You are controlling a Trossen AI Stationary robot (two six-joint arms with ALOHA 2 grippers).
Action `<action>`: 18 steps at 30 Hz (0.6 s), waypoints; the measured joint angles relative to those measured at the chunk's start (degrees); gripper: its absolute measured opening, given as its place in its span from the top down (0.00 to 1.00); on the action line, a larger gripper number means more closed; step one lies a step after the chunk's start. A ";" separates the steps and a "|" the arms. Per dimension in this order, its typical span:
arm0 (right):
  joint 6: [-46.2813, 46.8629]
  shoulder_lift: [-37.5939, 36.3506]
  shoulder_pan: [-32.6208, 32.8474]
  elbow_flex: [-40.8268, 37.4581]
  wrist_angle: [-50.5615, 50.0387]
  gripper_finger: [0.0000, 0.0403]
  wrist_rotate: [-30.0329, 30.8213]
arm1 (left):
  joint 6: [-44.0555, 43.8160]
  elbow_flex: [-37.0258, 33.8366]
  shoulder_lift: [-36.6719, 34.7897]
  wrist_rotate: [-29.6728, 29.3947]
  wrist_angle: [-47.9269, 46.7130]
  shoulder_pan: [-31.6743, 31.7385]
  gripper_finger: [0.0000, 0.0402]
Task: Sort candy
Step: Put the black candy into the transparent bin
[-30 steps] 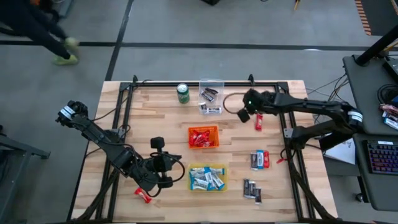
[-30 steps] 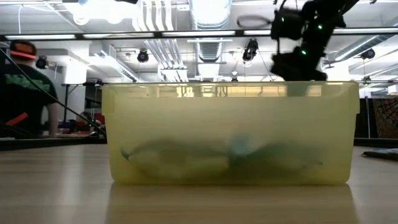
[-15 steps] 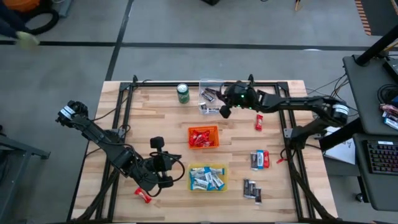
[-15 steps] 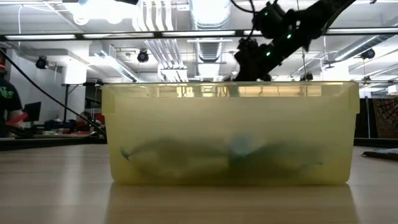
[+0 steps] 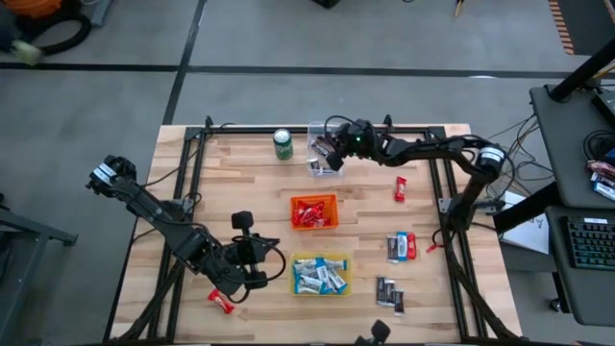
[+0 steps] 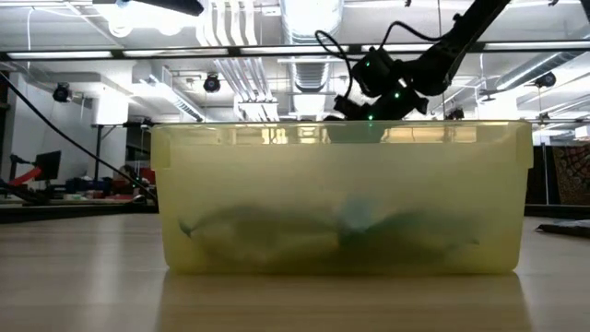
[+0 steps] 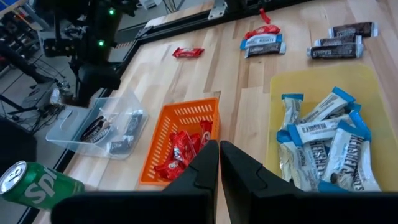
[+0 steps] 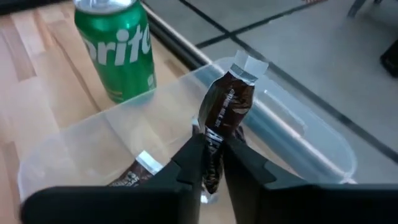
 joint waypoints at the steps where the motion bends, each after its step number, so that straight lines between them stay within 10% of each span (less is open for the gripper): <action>1: 0.06 0.34 -0.02 0.38 -0.57 0.83 -0.01 | -0.15 -0.21 0.00 -0.01 0.03 0.00 1.00; 13: 1.84 -2.67 0.31 3.44 -12.58 0.62 -4.75 | -9.41 -2.15 0.00 1.02 -1.03 0.04 1.00; 18: 3.31 -7.12 1.55 3.42 -18.98 0.60 -11.26 | -15.08 -2.15 0.00 12.00 -3.86 0.24 1.00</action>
